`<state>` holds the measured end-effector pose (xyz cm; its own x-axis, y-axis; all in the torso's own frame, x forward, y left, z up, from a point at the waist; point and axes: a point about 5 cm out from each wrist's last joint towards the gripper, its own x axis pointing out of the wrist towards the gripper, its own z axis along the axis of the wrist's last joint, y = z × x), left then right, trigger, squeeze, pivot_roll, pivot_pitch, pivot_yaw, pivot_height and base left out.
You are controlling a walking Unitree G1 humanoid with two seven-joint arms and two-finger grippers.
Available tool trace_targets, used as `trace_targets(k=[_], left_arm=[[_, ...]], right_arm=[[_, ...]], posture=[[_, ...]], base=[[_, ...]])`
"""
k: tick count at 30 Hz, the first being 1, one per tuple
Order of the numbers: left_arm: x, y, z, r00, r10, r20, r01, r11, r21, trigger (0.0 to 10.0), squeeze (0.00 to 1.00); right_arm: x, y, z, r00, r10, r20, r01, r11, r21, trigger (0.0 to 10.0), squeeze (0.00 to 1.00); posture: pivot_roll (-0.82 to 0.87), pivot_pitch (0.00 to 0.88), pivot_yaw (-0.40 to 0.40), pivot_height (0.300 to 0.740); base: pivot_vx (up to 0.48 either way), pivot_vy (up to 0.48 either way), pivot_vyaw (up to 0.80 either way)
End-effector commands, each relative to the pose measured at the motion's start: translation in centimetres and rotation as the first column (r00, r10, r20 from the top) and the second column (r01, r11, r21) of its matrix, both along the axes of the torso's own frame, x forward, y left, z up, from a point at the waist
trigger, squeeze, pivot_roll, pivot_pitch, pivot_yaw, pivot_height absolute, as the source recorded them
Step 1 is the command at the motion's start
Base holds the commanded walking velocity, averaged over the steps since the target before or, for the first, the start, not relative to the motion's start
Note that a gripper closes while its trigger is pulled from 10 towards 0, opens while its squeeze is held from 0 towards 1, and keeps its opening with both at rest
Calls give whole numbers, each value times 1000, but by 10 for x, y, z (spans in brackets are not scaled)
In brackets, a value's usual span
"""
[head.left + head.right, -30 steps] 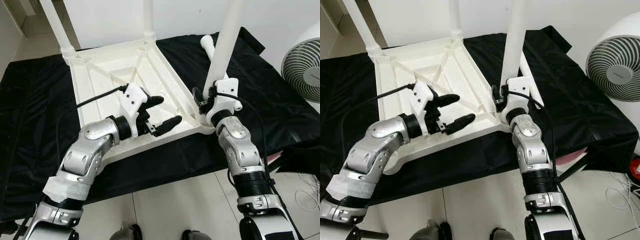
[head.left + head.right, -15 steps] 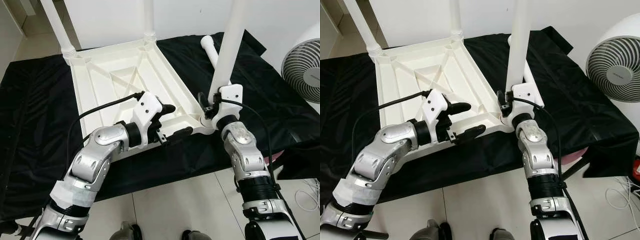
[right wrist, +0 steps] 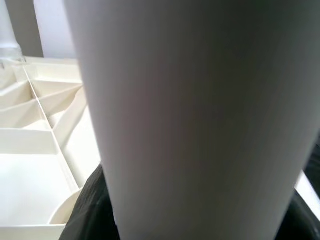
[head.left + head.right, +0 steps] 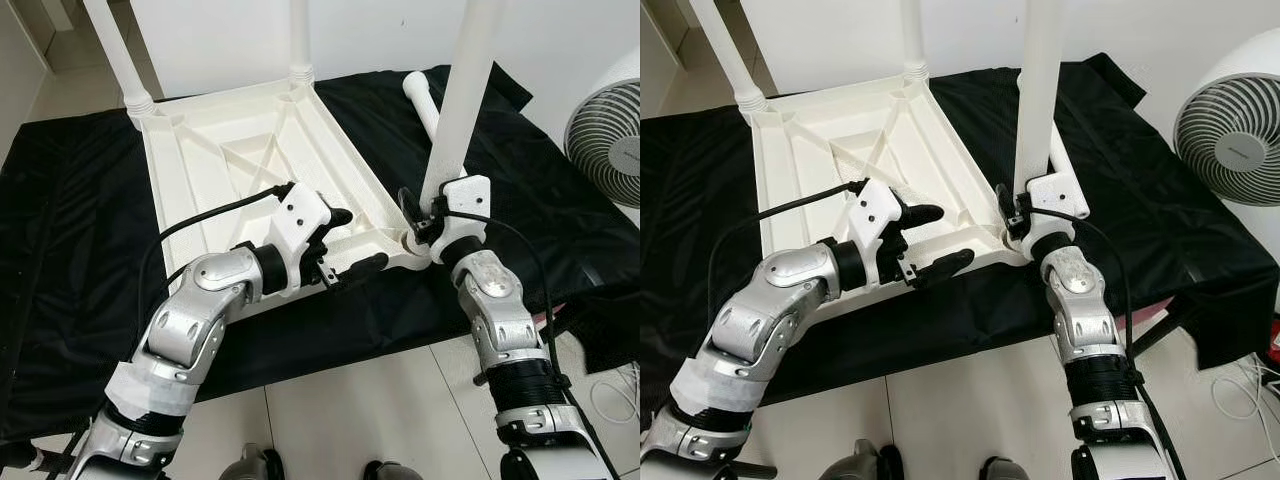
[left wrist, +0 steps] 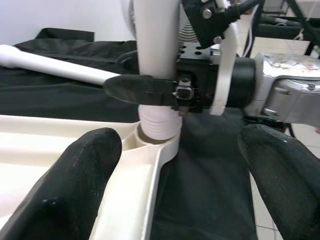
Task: Building children table
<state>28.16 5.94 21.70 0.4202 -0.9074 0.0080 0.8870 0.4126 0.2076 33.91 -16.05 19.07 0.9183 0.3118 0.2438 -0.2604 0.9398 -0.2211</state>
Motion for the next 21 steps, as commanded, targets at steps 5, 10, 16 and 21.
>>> trace_targets(k=[5, 10, 16, 21], left_arm=[[4, 3, 2, 993, 118, 8, -118, 993, -7, 10000, 0], [4, 3, 2, 993, 117, 8, -117, 993, -5, 10000, 0], [6, 4, 4, 993, 120, 14, -120, 993, -2, 10000, 0], [6, 4, 5, 993, 120, 17, -120, 993, -1, 10000, 0]], right_arm=[[-1, -1, -25, 996, 30, -79, -29, 999, 16, 10000, 0], [3, -3, -25, 997, 26, -79, -24, 1000, 20, 10000, 0], [5, -2, -31, 993, 41, -106, -40, 999, 17, 10000, 0], [3, 2, -37, 992, 71, -107, -77, 996, -54, 10000, 0]], posture=[[-58, 120, 62, 740], [-57, 119, 65, 740], [-56, 114, 69, 740], [-56, 113, 68, 740]], base=[[0, 0, 0], [0, 0, 0], [0, 0, 0], [0, 0, 0]])
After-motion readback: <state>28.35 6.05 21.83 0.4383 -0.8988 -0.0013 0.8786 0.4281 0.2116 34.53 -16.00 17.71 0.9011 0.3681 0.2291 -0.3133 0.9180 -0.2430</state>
